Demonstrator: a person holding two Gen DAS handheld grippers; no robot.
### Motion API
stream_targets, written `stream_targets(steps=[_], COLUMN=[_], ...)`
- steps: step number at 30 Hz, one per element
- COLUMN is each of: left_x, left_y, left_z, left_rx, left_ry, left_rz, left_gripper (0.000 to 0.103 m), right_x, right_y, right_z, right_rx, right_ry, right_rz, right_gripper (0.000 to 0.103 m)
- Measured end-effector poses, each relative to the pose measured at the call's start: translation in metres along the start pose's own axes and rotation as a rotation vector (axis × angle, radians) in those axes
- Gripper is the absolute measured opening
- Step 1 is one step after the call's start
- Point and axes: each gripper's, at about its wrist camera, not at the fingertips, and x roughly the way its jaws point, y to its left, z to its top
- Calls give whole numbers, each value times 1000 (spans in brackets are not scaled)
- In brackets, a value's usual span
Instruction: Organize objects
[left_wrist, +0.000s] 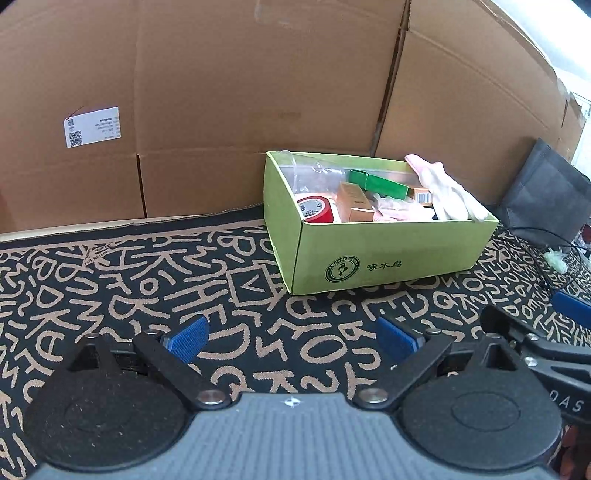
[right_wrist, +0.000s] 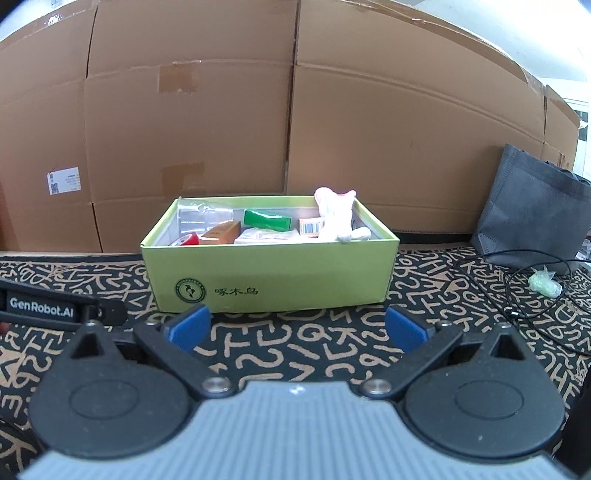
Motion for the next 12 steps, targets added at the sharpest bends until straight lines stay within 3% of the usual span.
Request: stream_targets(steps=[12], left_x=[2], left_y=[-1], left_z=[-3], left_rx=[23], left_ry=[1], left_rz=[-24], left_gripper=[100], right_x=[2], right_y=[4], right_z=[0], right_rx=[5], right_ry=[14], right_rz=[1], right_gripper=[103])
